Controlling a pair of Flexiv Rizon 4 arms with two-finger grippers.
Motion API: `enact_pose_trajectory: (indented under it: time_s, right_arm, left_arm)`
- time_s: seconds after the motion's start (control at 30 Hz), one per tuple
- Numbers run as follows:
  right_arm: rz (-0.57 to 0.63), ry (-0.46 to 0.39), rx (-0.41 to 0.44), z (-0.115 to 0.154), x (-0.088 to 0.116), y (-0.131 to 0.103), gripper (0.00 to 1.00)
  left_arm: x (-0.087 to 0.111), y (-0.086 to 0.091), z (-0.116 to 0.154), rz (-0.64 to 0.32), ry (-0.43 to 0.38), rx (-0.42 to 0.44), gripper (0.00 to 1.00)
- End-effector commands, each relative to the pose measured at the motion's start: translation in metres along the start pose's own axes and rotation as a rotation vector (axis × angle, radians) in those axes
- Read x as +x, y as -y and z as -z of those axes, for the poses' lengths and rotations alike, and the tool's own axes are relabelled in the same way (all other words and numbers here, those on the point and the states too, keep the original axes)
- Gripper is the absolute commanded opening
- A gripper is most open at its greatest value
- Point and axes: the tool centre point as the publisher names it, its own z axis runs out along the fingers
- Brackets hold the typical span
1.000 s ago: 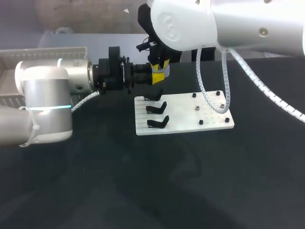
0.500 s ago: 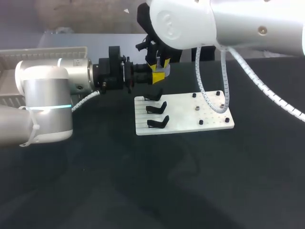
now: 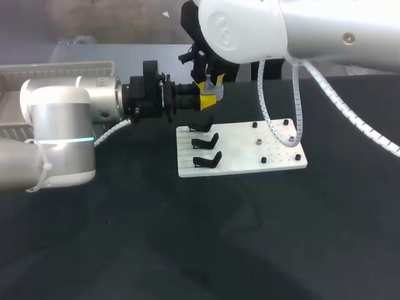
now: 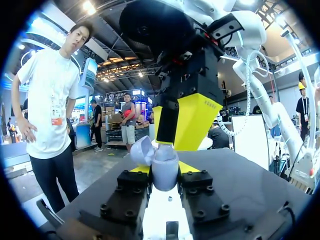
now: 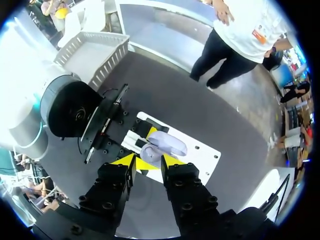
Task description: Pick up each earbud case from the left stands, insert the matching earbuds, close the lid, and place the case in the box.
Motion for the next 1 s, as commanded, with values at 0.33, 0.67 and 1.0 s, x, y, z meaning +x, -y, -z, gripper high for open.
enact_pose_trajectory:
  time_s: [0.33,0.67,1.0]
  right_arm:
    - [0.007,0.077,0.000,0.022,-0.001,-0.005,0.30]
    - [-0.035,0.176,0.030,0.019,-0.039,0.019,0.35]
    - [-0.100,0.178,0.011,-0.001,-0.055,0.048,0.35]
  left_arm:
    - [0.001,0.001,0.000,-0.004,0.003,-0.006,0.00]
    - [0.001,0.001,0.000,-0.004,0.003,-0.006,0.00]
    - [0.001,0.001,0.000,-0.004,0.003,-0.006,0.00]
